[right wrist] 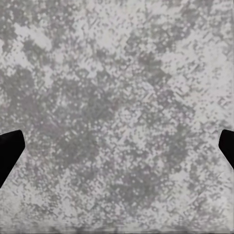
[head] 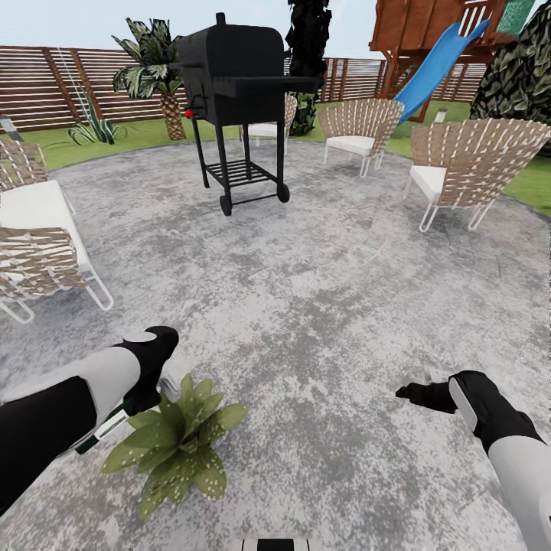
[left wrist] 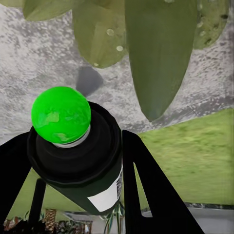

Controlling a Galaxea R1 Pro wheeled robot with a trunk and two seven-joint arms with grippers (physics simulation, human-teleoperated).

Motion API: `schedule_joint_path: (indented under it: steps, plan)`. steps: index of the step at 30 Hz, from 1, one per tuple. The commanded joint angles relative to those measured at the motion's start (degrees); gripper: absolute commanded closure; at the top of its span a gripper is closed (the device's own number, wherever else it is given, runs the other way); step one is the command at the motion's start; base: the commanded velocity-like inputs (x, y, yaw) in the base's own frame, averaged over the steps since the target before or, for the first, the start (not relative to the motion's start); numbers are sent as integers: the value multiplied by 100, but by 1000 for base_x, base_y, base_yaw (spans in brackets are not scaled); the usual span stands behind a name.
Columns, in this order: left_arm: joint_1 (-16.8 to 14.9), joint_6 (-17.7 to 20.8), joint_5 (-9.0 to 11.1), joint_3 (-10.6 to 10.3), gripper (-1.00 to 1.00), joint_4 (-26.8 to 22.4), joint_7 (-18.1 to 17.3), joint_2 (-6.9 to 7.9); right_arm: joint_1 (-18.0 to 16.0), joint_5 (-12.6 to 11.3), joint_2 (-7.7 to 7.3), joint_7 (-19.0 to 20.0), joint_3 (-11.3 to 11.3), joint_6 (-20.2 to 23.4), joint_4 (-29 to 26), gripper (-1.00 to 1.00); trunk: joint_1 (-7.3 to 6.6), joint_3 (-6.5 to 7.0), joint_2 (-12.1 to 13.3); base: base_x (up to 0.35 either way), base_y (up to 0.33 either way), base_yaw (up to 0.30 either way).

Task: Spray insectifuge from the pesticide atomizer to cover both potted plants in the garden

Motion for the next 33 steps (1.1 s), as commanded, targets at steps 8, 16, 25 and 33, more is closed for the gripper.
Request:
schedule_joint_path:
  steps: [8, 16, 25, 33]
  plan:
    - [9, 45, -63, 2, 100, -26, -44, 12, -2, -21, 5, 3, -11, 29, -6, -100, -3, -4, -2, -56, 3, 0]
    - [16, 45, -71, -47, 100, -27, -33, 12, -2, -21, 9, 3, -9, 29, -2, -100, -3, -4, -2, -99, 217, 0]
    - [19, 45, -71, -51, 100, -27, -29, 9, -2, -21, 9, 3, -12, 29, -4, -100, -3, -4, -2, -10, 68, 0]
    - [26, 45, -71, -27, 100, -27, -20, 12, -2, -21, 2, 3, -23, 29, -6, -100, -3, -4, -2, 0, 211, 0]
